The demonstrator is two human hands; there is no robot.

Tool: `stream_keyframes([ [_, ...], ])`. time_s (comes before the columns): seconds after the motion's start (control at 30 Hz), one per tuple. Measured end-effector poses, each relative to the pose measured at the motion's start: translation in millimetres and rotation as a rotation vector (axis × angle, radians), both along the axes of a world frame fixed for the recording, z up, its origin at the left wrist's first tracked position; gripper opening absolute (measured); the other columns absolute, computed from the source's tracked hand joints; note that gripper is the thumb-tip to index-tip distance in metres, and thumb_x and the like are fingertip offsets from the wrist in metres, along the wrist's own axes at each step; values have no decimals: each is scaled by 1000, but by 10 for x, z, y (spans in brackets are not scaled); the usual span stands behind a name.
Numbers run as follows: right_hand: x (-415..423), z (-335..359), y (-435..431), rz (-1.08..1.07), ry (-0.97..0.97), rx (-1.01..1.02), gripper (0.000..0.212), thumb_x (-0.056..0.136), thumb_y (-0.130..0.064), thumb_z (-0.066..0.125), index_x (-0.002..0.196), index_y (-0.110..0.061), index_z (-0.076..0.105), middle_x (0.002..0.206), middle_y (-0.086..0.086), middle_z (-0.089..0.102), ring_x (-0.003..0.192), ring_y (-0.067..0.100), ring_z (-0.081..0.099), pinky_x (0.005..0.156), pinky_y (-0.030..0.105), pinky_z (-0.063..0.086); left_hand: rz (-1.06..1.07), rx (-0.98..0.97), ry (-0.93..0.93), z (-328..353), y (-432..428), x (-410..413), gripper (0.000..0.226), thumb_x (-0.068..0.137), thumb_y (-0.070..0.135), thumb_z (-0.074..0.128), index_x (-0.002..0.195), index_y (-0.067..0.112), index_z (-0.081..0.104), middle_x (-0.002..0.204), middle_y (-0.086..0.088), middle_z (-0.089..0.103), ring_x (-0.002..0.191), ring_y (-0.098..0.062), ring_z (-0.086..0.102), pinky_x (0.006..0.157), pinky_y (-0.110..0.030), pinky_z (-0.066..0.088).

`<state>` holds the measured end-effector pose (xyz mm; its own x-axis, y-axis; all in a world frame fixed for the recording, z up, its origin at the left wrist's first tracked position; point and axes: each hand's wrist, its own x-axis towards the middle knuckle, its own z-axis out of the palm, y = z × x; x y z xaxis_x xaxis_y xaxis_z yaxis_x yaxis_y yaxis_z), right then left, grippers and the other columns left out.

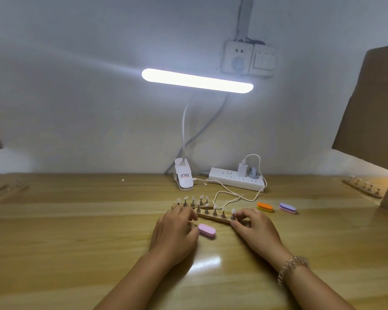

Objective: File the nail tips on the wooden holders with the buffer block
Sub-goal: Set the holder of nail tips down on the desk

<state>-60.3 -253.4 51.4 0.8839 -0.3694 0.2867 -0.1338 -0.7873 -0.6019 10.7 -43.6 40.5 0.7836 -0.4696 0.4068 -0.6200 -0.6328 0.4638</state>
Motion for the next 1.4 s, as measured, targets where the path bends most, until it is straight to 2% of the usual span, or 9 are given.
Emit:
stream_keyframes([
  [0.23,-182,85,-292,-89,-138,213,12,84,-21,76,95,-22,72,97,-10,67,62,13,50,67,27,44,-131,87,-50,-32,-23,-34,32,88,62,50,111,40,55,105,21,52,99,-6,46,89,-26,35],
  [0.33,-405,182,-722,-218,-209,296,14,83,-22,77,97,-21,73,94,-9,69,74,10,56,67,22,42,-144,59,-47,-12,-26,-24,29,87,62,54,103,38,56,97,20,54,94,-3,48,84,-25,38],
  [0.47,-726,266,-1480,-517,-272,352,24,84,-32,76,105,-20,72,100,-1,70,98,19,61,79,30,42,-181,26,4,10,-141,-90,35,83,70,56,96,37,54,94,21,56,88,1,52,74,-25,45],
  [0.63,-956,226,-2237,-764,-176,227,27,90,-23,70,107,-3,74,105,15,69,89,30,60,69,30,39,-192,56,-28,-1,-400,-191,42,81,79,46,94,39,50,92,21,57,83,2,54,71,-26,48],
  [0.7,-927,194,-2397,-830,-90,124,25,92,-23,66,105,-3,75,115,17,67,98,36,60,75,31,40,-193,46,-21,28,-527,-174,41,81,80,46,91,40,49,91,22,58,81,3,53,69,-22,46],
  [0.97,-443,175,-2977,-868,153,-117,33,97,-34,54,105,-5,69,112,22,67,104,37,62,80,37,49,-240,-20,-44,54,-1148,-149,44,78,86,40,94,46,47,103,30,53,85,7,52,68,-15,44],
  [1.1,-298,156,-3290,-892,186,-139,33,98,-32,49,103,-5,67,112,23,64,103,39,61,87,42,51,-184,-112,-34,-4,-1195,-68,50,70,91,42,90,47,52,95,36,57,82,12,53,64,-11,46],
  [1.3,-49,89,-3519,-1057,125,-103,42,94,-25,58,126,0,49,122,27,60,112,47,58,94,49,44,-172,-86,-80,-69,-1317,-26,38,72,77,58,64,42,48,67,29,54,53,10,49,46,-13,45],
  [1.4,-10,53,-3546,-967,161,-196,36,92,-37,57,113,-8,54,113,21,63,102,43,61,78,41,47,-178,-89,-63,-56,-1324,-26,36,72,74,59,62,41,47,65,28,52,51,10,45,46,-10,41],
])
